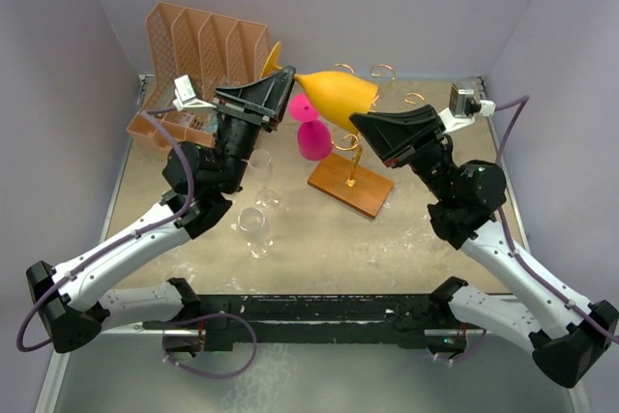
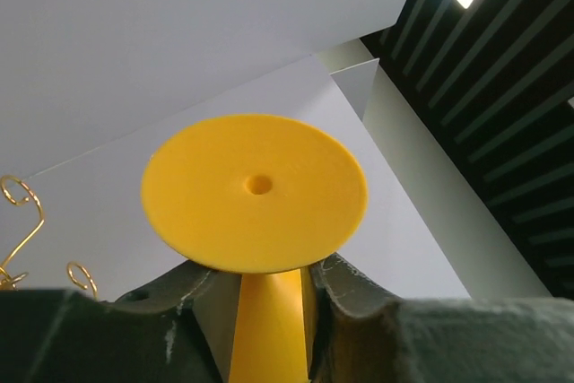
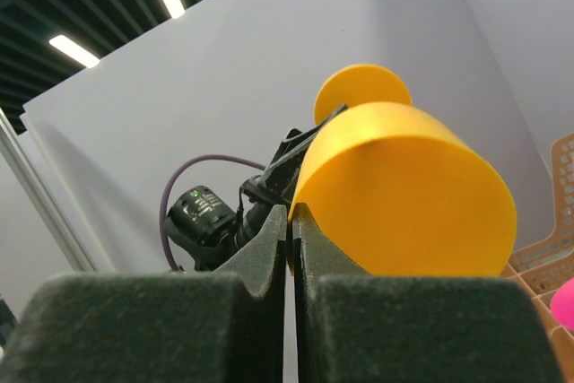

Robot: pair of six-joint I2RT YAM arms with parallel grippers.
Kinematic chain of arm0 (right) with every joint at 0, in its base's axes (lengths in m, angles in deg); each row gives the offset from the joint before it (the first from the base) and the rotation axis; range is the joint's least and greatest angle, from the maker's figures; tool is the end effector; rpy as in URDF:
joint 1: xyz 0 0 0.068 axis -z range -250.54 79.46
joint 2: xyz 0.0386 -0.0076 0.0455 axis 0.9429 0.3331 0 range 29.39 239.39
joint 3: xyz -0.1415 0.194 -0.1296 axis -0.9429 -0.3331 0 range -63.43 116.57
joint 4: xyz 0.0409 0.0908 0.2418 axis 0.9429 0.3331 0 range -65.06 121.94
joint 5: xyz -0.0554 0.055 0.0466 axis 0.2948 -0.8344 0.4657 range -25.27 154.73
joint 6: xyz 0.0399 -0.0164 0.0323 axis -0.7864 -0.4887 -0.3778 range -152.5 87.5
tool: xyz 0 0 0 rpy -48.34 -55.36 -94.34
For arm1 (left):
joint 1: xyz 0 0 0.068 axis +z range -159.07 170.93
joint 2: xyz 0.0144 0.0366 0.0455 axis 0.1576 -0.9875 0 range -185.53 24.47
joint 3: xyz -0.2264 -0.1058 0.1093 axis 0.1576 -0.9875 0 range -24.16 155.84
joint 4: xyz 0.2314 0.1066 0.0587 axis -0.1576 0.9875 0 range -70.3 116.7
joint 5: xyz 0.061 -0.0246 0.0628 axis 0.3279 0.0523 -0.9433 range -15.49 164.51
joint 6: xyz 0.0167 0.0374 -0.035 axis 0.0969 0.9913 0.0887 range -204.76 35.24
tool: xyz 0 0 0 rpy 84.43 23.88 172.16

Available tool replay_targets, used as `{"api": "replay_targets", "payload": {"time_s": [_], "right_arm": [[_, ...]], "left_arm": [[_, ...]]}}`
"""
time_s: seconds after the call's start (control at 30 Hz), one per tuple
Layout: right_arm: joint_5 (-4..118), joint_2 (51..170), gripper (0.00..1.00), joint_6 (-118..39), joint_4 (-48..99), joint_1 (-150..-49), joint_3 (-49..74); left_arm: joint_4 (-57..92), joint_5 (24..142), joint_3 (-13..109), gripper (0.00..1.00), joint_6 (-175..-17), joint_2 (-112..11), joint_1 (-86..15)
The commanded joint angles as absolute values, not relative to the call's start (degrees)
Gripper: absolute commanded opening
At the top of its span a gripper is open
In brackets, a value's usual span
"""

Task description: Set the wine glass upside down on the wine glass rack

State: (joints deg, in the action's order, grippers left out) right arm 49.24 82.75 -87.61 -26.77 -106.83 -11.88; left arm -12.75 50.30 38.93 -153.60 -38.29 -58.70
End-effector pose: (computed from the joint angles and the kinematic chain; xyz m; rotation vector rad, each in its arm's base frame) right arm 0.1387 0.1135 0.4604 -0.1595 0.8193 1.6079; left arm 0.1622 -0.1683 0.4673 -0.6211 1.0308 -1.6416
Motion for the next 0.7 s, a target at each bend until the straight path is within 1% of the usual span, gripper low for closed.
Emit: {"api": "replay_targets", "payload": {"time_s": [0.0, 0.13, 0.23, 0.43, 0.47, 0.5, 0.53, 0.6, 0.67], "right_arm": [[42.8, 81.9, 0.0, -90.4, -31.5, -107.1, -13.2], [42.4, 81.2, 0.0, -90.4, -31.1, -107.1, -13.6], [42.2, 80.8, 0.0, -90.3, -30.3, -107.1, -13.6], [43.2, 80.2, 0.01, -88.5, -23.6, -107.1, -12.0], [43.7, 80.0, 0.08, -87.8, -21.3, -107.1, -12.1], [44.5, 79.9, 0.19, -87.2, -18.5, -107.1, -9.9], [45.5, 79.6, 0.32, -86.3, -15.7, -107.1, -9.0], [48.0, 78.7, 0.52, -84.6, -10.0, -107.1, -7.4], [50.5, 77.2, 0.63, -82.8, -5.0, -107.1, -6.4]], "left_arm": [[-18.6, 48.4, 40.5, 0.23, -155.0, -39.6, -58.6], [-18.4, 48.0, 40.4, 0.12, -154.0, -39.3, -58.6], [-18.4, 47.8, 40.1, 0.0, -153.1, -39.0, -58.6], [-18.7, 47.7, 39.7, 0.0, -150.0, -37.8, -58.6], [-18.2, 47.8, 39.8, 0.0, -149.2, -37.5, -58.5], [-17.8, 48.0, 40.1, 0.0, -148.3, -37.1, -58.5], [-17.1, 48.4, 40.5, 0.0, -147.3, -36.8, -58.6], [-15.4, 49.1, 41.2, 0.0, -144.9, -35.9, -58.5], [-13.1, 49.6, 41.6, 0.0, -142.4, -34.6, -58.6]]}}
